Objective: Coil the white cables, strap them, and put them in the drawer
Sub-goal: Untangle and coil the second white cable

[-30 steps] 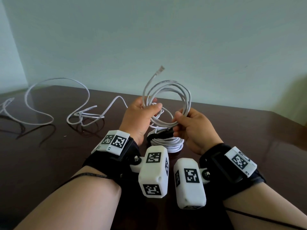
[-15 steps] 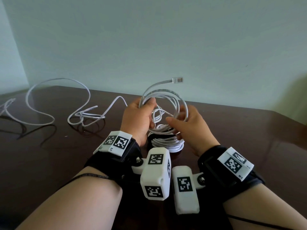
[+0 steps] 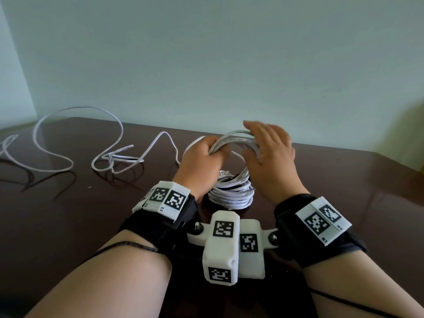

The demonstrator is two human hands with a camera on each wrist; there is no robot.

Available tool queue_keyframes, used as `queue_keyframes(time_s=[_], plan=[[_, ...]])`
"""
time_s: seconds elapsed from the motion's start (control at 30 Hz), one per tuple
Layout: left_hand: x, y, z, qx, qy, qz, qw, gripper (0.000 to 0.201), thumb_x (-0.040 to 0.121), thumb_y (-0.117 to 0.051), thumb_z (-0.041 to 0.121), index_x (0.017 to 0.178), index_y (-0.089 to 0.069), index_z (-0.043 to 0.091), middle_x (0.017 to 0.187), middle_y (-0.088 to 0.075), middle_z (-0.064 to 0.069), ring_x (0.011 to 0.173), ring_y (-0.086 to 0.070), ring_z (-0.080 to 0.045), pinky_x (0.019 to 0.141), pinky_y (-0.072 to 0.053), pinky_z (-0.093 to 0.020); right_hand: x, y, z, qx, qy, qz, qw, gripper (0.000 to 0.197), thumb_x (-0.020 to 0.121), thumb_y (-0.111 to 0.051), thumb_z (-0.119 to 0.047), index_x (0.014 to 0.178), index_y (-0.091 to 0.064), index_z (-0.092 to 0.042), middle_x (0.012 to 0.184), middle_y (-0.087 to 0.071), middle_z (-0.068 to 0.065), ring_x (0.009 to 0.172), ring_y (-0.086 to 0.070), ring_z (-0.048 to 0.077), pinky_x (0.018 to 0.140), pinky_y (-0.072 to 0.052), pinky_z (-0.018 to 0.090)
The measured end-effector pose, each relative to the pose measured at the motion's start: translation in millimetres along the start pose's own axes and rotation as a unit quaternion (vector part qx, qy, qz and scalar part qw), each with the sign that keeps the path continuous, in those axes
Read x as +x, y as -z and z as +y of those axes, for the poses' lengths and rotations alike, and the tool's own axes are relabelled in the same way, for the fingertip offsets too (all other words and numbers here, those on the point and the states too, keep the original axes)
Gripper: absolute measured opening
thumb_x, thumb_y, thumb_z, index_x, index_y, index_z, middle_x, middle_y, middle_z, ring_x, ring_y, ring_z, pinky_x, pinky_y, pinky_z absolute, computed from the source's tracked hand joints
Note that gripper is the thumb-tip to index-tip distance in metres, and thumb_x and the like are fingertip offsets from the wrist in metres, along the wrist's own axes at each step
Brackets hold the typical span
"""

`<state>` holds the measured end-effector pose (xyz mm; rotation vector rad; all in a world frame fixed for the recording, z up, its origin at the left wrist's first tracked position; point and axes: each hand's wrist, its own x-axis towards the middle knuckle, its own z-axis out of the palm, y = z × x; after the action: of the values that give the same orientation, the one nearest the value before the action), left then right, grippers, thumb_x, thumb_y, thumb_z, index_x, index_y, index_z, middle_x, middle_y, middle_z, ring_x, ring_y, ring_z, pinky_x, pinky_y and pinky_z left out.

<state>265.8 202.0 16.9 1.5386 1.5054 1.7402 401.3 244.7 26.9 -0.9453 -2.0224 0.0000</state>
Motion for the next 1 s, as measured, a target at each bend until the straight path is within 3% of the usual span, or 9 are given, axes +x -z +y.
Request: queue_keyframes(time_s=[0.1, 0.2, 0.4, 0.53, 0.63, 0.7, 0.8, 0.93, 1.0], plan=[[-3, 2, 1, -0.017, -0.029, -0.015, 0.999, 0.010, 0.081, -0.062, 0.032, 0.080, -0.065, 0.023, 0.065, -0.056, 0.004, 0.055, -0.047, -0.014, 0.062, -0.041, -0.035, 1, 1, 3, 0.012, -0.021, -0.052, 0.998, 0.022, 0.097, -0.047, -0.027, 0.116, -0.055, -0.019, 0.089, -0.053, -0.009, 0.104, -0.048, 0.022, 0.088, -0.032, 0.036], [-4, 2, 3, -0.043, -0.044, -0.020, 0.998, 0.007, 0.075, -0.062, 0.033, 0.074, -0.066, 0.028, 0.067, -0.057, 0.003, 0.054, -0.047, -0.014, 0.061, -0.041, -0.036, 2, 3, 3, 0.028, -0.009, -0.061, 0.998, 0.017, 0.096, -0.048, -0.027, 0.104, -0.054, -0.013, 0.070, -0.045, -0.011, 0.081, -0.049, 0.024, 0.071, -0.033, 0.032], [-7, 0, 3, -0.060, -0.080, -0.040, 0.994, 0.007, 0.078, -0.067, 0.022, 0.074, -0.066, 0.027, 0.063, -0.057, 0.005, 0.057, -0.052, -0.010, 0.058, -0.046, -0.024, 4, 1, 3, -0.005, -0.063, -0.084, 0.995, 0.026, 0.099, -0.039, -0.027, 0.085, -0.048, -0.008, 0.072, -0.053, 0.003, 0.074, -0.051, 0.028, 0.061, -0.034, 0.033], [-5, -3, 0, -0.152, -0.035, -0.002, 0.988, 0.011, 0.065, -0.074, 0.029, 0.074, -0.069, 0.031, 0.076, -0.062, -0.005, 0.075, -0.058, -0.023, 0.078, -0.052, -0.043, 3, 3, -1, 0.098, -0.152, -0.023, 0.983, 0.031, 0.100, -0.035, -0.029, 0.087, -0.053, -0.007, 0.083, -0.063, 0.007, 0.076, -0.058, 0.025, 0.063, -0.040, 0.032], [-3, -9, -7, -0.195, 0.021, -0.007, 0.981, 0.019, 0.065, -0.072, 0.022, 0.082, -0.063, 0.021, 0.082, -0.062, -0.009, 0.076, -0.063, -0.021, 0.084, -0.050, -0.043, 0, 1, -5, 0.200, -0.231, -0.020, 0.952, 0.035, 0.098, -0.035, -0.028, 0.080, -0.053, -0.004, 0.075, -0.059, 0.012, 0.067, -0.052, 0.026, 0.066, -0.046, 0.042], [-2, -14, -9, -0.248, 0.053, -0.036, 0.967, 0.013, 0.072, -0.068, 0.016, 0.080, -0.058, 0.012, 0.074, -0.061, -0.007, 0.069, -0.061, -0.019, 0.076, -0.051, -0.036, -3, -1, -11, 0.262, -0.267, -0.035, 0.927, 0.029, 0.096, -0.036, -0.025, 0.075, -0.049, -0.009, 0.067, -0.050, 0.013, 0.060, -0.044, 0.023, 0.057, -0.041, 0.040], [-1, -15, -8, -0.344, 0.086, -0.052, 0.933, 0.019, 0.090, -0.057, 0.012, 0.073, -0.052, 0.004, 0.067, -0.057, -0.012, 0.060, -0.060, -0.021, 0.061, -0.053, -0.031, -6, -4, -18, 0.323, -0.294, -0.057, 0.898, 0.027, 0.095, -0.038, -0.024, 0.075, -0.048, -0.010, 0.056, -0.046, 0.011, 0.047, -0.043, 0.020, 0.046, -0.035, 0.027], [-1, -13, -3, -0.421, 0.101, -0.014, 0.901, 0.030, 0.099, -0.043, 0.022, 0.073, -0.050, 0.009, 0.048, -0.047, 0.002, 0.047, -0.053, -0.012, 0.055, -0.052, -0.027, -7, -5, -22, 0.328, -0.294, -0.088, 0.893, 0.031, 0.096, -0.042, -0.024, 0.073, -0.052, -0.007, 0.056, -0.050, 0.007, 0.038, -0.046, 0.013, 0.039, -0.035, 0.021], [-2, -13, 1, -0.430, 0.087, 0.007, 0.899, 0.029, 0.100, -0.041, 0.023, 0.075, -0.049, 0.010, 0.042, -0.037, 0.006, 0.040, -0.046, -0.009, 0.051, -0.050, -0.023, -6, -5, -22, 0.293, -0.279, -0.089, 0.910, 0.035, 0.094, -0.044, -0.024, 0.072, -0.053, 0.001, 0.058, -0.047, 0.008, 0.049, -0.043, 0.016, 0.047, -0.035, 0.025]])
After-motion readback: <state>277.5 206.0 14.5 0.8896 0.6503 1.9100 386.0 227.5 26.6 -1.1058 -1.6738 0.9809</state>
